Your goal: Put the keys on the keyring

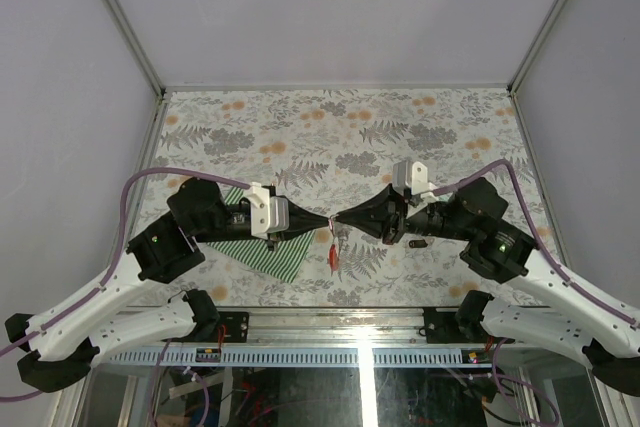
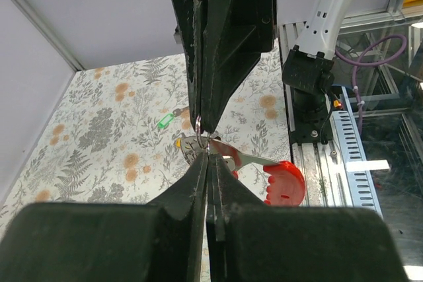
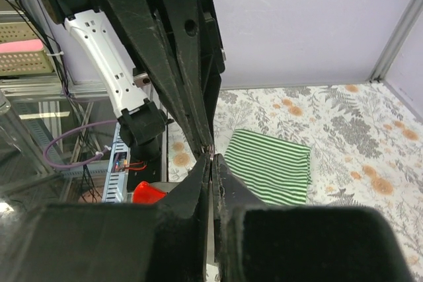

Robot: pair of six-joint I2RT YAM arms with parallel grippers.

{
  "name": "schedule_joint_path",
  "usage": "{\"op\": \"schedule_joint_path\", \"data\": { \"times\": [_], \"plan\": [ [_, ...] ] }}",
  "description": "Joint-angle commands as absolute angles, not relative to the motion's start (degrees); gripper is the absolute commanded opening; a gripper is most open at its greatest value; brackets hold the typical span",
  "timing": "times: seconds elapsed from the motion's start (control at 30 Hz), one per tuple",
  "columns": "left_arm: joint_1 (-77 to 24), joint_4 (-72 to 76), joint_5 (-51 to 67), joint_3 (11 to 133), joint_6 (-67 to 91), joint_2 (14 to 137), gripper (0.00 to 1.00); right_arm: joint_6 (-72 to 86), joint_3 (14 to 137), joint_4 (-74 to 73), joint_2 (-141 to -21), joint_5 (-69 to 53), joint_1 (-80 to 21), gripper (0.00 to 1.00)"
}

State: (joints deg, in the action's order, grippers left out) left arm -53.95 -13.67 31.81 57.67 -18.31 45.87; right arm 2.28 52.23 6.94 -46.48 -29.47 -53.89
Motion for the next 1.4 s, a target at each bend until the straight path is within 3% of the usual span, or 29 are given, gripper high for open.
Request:
{"op": "schedule_joint_path", "data": {
  "times": [0.0, 0.87, 1.37],
  "plan": [
    [-54.2, -10.4, 30.8, 57.5, -20.3, 44.9, 0.00, 4.0, 54.9, 8.4, -47.0, -25.2, -53.9, 0.00],
    [-54.1, -17.3, 26.8, 55.9, -42.6, 44.1, 0.00, 7.3, 58.2, 3.0, -49.4, -25.1, -53.9, 0.00],
    [-54.1, -13.4, 26.3, 54.4, -45.0, 44.1, 0.00, 9.4, 57.1, 5.2, -50.6, -27.0, -53.9, 0.00]
  ]
}}
